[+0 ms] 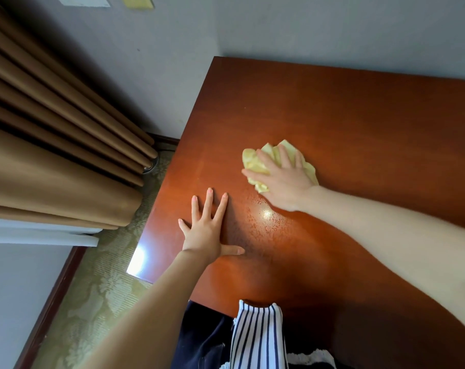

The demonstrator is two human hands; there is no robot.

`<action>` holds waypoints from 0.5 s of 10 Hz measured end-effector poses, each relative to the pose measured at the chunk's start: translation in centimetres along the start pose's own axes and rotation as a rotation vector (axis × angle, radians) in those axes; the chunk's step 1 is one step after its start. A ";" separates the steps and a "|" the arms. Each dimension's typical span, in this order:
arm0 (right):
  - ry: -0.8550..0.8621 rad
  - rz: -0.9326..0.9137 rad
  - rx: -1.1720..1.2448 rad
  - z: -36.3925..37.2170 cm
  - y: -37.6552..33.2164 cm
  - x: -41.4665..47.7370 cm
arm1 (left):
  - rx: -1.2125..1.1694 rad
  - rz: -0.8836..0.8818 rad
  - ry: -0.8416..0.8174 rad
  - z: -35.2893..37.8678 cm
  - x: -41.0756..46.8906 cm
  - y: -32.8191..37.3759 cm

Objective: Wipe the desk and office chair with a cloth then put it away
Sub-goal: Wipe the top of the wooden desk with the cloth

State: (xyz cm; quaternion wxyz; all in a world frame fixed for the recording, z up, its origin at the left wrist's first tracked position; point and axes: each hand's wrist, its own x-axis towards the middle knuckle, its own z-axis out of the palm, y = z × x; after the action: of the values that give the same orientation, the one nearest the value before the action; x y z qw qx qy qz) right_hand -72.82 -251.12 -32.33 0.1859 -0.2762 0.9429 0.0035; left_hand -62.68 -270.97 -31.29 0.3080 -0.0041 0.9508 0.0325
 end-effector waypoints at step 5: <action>-0.121 -0.695 -0.144 3.3 -0.8 -10.6 | -0.216 0.210 0.170 2.1 -2.7 -5.1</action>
State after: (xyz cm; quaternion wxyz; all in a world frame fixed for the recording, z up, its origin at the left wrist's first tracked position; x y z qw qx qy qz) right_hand -63.03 -245.93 -31.56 0.2118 -0.5920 0.7773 0.0229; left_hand -59.17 -275.93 -31.73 0.2190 0.0594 0.9597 0.1659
